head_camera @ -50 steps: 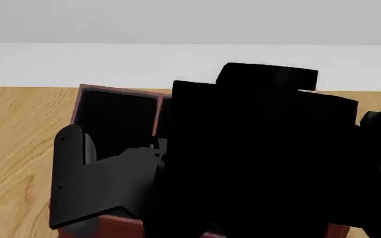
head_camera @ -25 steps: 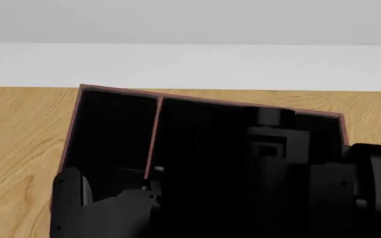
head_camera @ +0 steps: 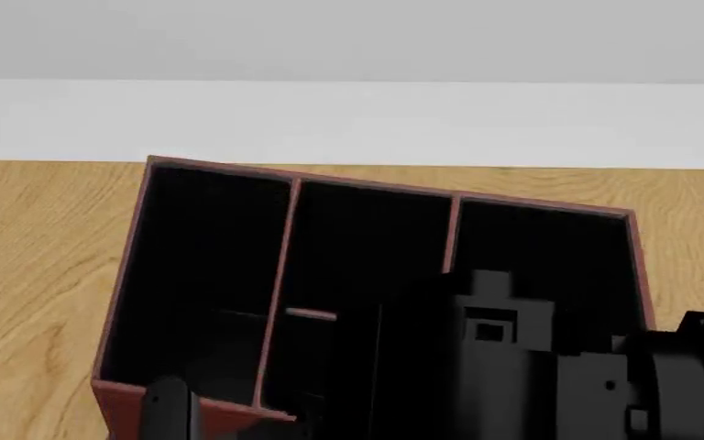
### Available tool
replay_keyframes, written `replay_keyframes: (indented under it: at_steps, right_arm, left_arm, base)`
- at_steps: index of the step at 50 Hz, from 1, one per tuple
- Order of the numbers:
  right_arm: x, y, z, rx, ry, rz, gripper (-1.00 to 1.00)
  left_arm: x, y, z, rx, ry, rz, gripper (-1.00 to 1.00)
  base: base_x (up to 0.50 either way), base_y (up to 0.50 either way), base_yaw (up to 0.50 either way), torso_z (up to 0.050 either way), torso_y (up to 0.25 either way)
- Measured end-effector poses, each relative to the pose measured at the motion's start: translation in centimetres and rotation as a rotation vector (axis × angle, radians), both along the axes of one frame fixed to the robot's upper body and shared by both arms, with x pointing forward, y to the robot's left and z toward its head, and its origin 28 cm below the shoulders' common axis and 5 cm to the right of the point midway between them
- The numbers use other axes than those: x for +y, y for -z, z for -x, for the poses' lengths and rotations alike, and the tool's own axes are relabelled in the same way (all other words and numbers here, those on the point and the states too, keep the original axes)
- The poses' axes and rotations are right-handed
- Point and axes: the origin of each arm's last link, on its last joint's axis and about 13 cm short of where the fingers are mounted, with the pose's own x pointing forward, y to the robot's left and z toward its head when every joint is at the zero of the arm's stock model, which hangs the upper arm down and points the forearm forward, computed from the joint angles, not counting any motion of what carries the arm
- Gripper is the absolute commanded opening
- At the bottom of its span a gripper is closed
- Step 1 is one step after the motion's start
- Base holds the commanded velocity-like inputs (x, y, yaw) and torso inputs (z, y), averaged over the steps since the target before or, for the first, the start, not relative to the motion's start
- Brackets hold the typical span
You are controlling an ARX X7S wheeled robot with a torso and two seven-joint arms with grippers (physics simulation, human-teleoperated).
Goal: Pick up the book and place it in the front compartment of the caddy.
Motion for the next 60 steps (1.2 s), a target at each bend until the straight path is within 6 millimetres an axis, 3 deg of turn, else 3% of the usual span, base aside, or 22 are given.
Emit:
replay_keyframes:
  at_steps: [60]
  right_arm:
    - [0.8,6.7,-0.9,0.127,0.048,0.143,1.0]
  left_arm:
    - [0.6,1.4,-0.3,0.02,-0.012,0.024,1.0]
  base:
    - [0.0,0.0,0.0,0.0,0.0]
